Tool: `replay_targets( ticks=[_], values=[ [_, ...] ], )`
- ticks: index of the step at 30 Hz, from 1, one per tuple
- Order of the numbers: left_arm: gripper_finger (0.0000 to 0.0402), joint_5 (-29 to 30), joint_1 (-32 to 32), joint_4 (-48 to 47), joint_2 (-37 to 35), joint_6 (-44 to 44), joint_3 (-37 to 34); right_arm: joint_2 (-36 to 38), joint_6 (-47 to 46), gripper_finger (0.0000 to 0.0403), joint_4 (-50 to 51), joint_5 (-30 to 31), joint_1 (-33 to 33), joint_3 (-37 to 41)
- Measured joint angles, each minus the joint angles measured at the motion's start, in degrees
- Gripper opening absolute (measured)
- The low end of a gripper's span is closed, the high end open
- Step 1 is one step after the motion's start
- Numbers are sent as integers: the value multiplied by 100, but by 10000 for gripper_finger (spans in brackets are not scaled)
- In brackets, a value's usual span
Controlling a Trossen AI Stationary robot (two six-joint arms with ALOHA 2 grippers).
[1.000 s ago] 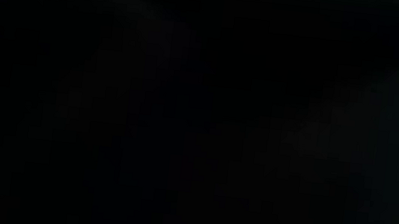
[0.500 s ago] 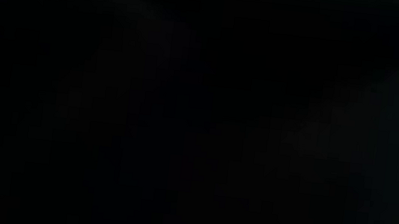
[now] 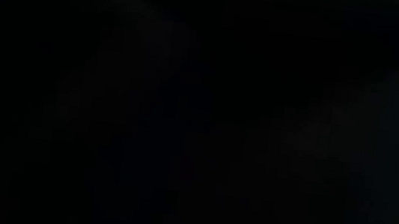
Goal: Sort clothes
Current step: Put the blue sock into the white laundry organizer, then put the black shorts into the white laundry organizer
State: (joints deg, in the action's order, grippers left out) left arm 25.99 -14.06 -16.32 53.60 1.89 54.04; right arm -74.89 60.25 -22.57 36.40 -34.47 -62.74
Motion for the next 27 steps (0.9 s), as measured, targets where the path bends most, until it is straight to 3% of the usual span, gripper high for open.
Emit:
replay_targets(
  ticks=[12,16,27],
  values=[
    [166,-8,1,-754,2,360,94,0,0,33,-4,0,-1,0],
    [204,-328,4,-1113,-24,432,425,0,0,33,-4,0,0,0],
    [223,-591,665,-1022,-387,377,743,0,0,33,-2,0,1,0]
  ],
)
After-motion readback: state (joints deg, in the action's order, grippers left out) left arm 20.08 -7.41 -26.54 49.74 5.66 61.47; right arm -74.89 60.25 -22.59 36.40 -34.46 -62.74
